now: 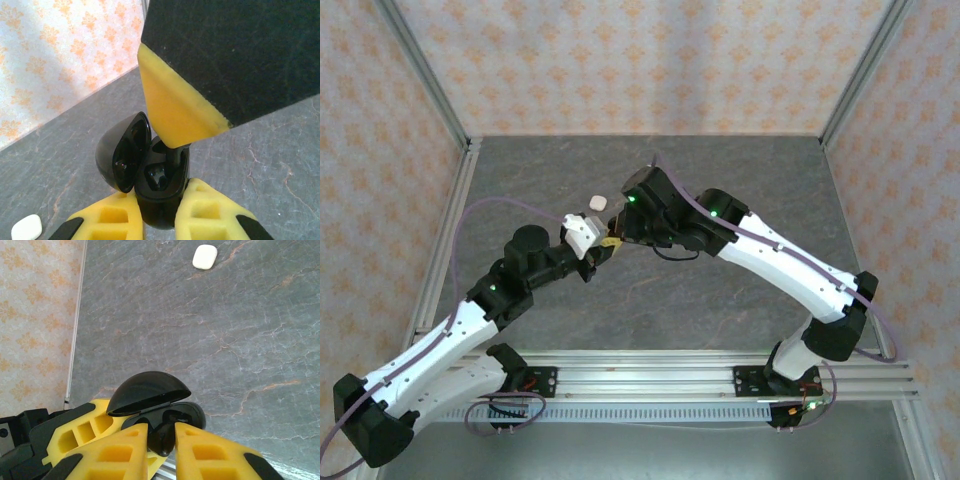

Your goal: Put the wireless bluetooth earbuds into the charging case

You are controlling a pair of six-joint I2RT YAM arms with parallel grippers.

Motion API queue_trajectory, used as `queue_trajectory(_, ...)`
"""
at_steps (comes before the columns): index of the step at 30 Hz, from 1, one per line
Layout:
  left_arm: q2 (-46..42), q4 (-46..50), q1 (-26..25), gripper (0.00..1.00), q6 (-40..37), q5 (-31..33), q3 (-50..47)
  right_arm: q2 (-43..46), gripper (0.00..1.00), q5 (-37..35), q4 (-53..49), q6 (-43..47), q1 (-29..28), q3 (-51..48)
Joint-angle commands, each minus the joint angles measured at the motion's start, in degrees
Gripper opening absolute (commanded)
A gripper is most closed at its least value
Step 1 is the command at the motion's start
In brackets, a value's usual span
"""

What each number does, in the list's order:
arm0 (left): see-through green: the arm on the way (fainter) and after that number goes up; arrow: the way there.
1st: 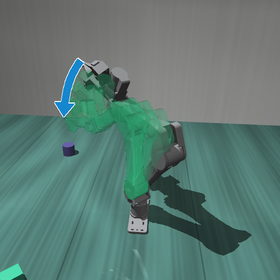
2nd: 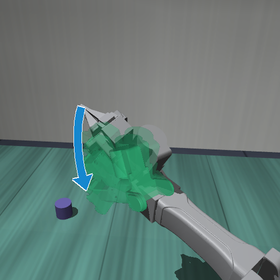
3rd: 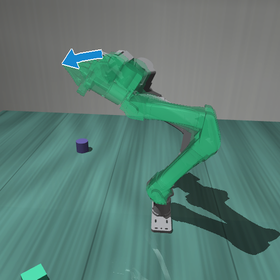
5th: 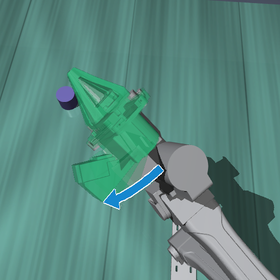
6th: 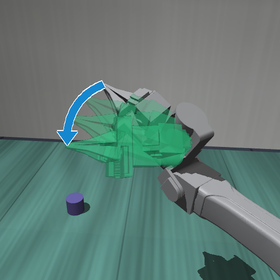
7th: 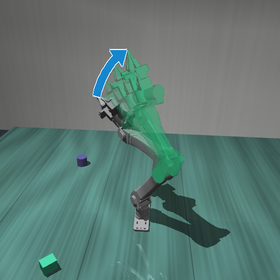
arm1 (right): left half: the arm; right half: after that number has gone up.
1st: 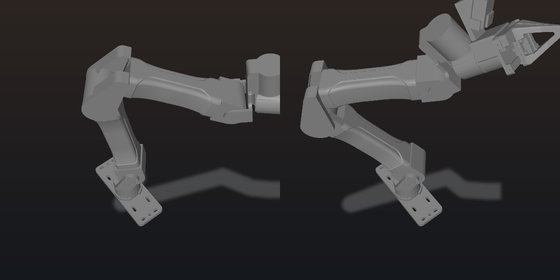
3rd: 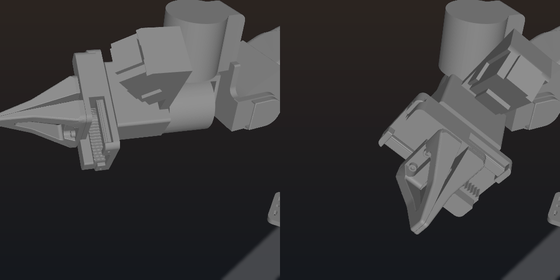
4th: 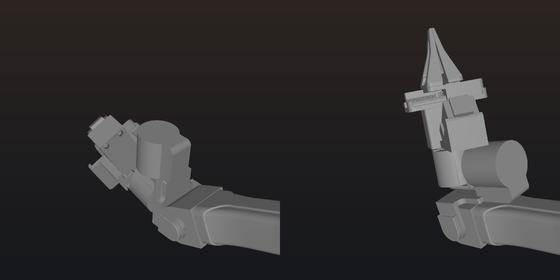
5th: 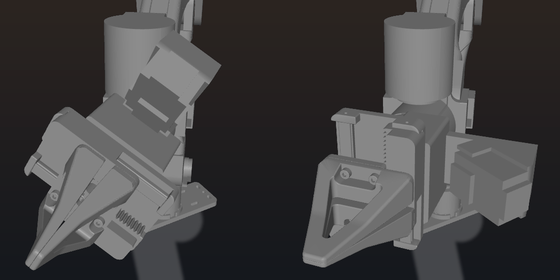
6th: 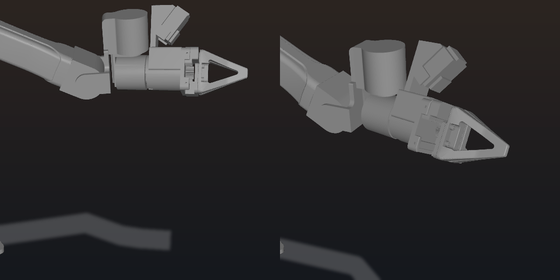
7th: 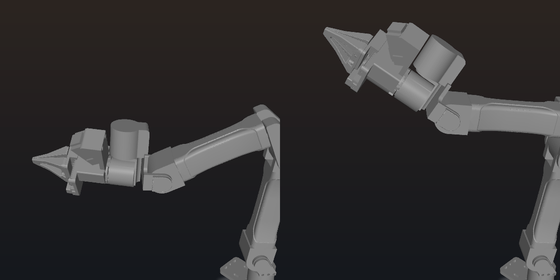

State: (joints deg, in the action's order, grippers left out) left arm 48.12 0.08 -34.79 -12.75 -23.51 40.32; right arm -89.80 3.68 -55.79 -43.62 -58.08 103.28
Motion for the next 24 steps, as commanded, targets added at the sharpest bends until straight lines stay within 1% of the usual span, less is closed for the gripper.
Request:
queue_trajectory(1, -0.7, -2.5, -0.5, 0.0, -1.9, 0.4, -0.3, -1.0, 0.18, -1.4, -2.0, 1.1, 0.2, 2.2)
queue_trajectory(6, -0.8, -2.5, -0.5, 0.0, -2.3, 0.1, -0.2, -1.0, 0.12, -1.3, -1.9, 2.3, 0.2, 2.1)
queue_trajectory(9, -0.8, -2.4, -0.5, 0.0, -2.3, -1.1, 0.1, -1.0, 0.1, 0.1, -1.3, 4.7, 0.2, 2.0)
queue_trajectory(14, -0.5, -1.3, -0.5, 0.0, -2.2, -5.2, 0.9, -0.4, 0.09, 2.8, -0.6, 12.5, 0.3, 2.1)
queue_trajectory(18, 0.0, -0.2, -0.5, 0.0, -1.7, -9.0, 1.7, -0.2, 0.08, 7.2, -1.0, 19.9, 0.8, 2.6)
queue_trajectory(24, 0.1, -0.1, -0.5, 0.0, -0.4, -11.8, 2.3, -1.3, 0.09, 11.6, -4.4, 28.5, 1.0, 4.7)
